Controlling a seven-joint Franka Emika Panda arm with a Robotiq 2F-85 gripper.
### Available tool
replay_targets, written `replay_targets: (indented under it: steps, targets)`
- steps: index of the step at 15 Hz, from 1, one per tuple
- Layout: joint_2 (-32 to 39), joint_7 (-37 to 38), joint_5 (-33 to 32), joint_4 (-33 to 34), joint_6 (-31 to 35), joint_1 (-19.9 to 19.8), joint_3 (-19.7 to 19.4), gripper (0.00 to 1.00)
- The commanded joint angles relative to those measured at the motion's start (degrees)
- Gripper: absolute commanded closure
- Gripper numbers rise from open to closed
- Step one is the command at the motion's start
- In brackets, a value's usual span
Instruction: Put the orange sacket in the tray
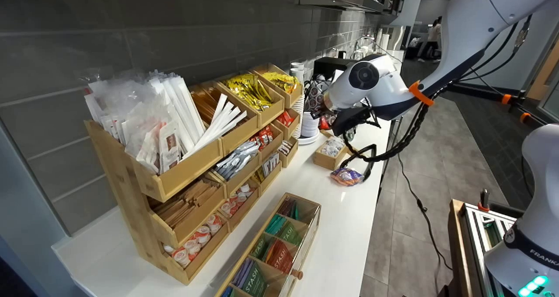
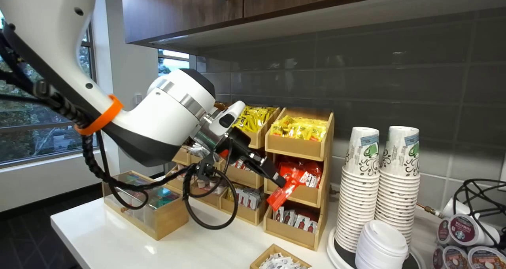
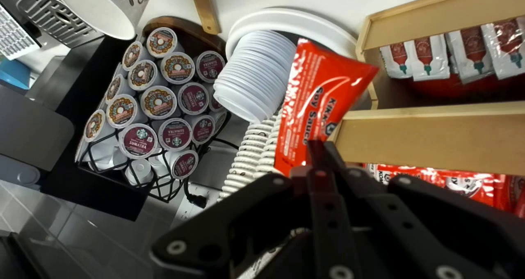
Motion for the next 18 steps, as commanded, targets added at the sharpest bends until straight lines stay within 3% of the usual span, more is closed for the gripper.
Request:
replay_targets:
  steps: [1,6,8,14,18]
  targets:
    - [0.06,4.91,-5.40,1.44,0.66,0.57,-0.83,1.00]
    - [1.13,10.54,-11.19,3.15,1.25,0.28,-0.27,1.00]
    - [0.25,7.34,-8.66,2.68,0.08,0.08,0.10,0.99]
    - [0.54,7.35,-8.66,2.68,0.09,0.08,0.39,0.99]
    - [2.79,8.21,-11.29,3.86,-0.20,0.73,0.93,1.00]
